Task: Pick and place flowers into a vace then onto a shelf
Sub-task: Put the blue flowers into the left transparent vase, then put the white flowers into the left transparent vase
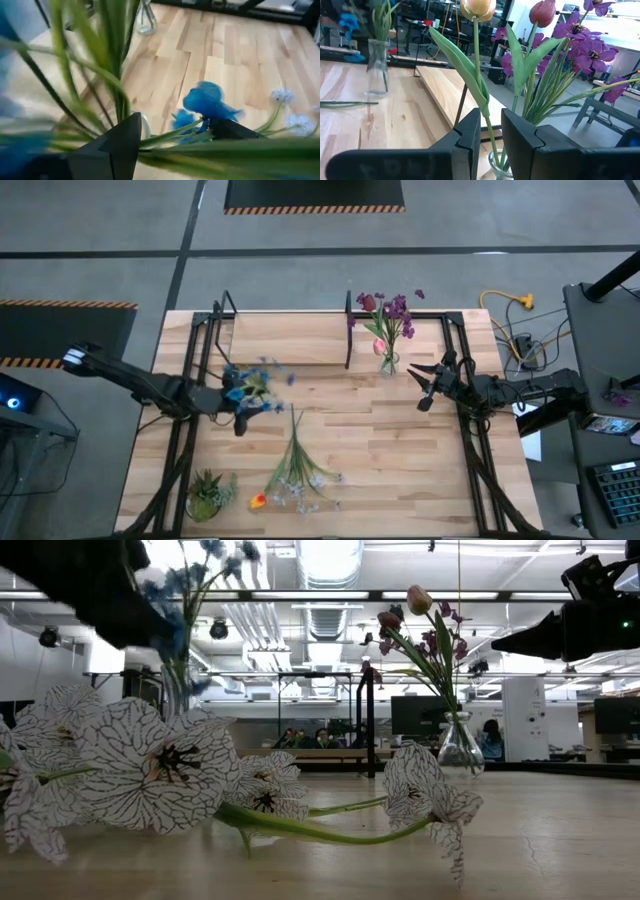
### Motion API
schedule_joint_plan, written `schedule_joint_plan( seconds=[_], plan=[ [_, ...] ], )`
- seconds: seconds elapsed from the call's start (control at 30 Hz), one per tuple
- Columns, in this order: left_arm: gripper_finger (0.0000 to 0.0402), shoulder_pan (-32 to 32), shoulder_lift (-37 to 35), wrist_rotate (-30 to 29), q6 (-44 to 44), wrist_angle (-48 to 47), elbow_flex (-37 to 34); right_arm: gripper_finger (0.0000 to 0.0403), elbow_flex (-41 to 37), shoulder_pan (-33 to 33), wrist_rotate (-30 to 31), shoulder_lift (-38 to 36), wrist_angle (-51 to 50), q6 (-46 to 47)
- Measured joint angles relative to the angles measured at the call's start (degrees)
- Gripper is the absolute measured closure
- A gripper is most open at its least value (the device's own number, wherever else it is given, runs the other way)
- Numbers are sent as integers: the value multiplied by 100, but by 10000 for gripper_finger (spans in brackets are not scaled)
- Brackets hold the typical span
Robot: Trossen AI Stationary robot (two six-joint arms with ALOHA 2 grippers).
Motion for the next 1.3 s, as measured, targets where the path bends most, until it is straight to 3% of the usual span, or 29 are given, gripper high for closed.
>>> schedule_joint_plan(
  seconds=[0.1, 0.23, 0.5, 0.77, 0.93, 1.17, 1.3],
  plan=[
    [186, 0, 210, -49, -85, -680, 578, 335, 0, 0, 0, 0, -20, 0],
    [186, 2, 586, -77, 147, -717, 1008, 335, 0, 0, 0, 0, -44, 0],
    [186, 2, 1133, -78, 119, -967, 1095, 335, 0, 0, 0, 0, -110, 2],
    [184, 2, 1010, -236, -613, -1476, 1361, 335, 0, 0, 0, 0, -110, 2],
    [156, 4, 1172, -235, -1109, -2641, 1888, 335, 0, 0, -4, 0, -146, 2],
    [86, 2, 1446, -29, -1221, -3133, 2606, 335, 0, 0, -4, 0, -147, 2],
    [73, 2, 1646, 237, -1246, -3545, 3078, 335, 0, 0, -4, 0, -176, 4]
  ],
)
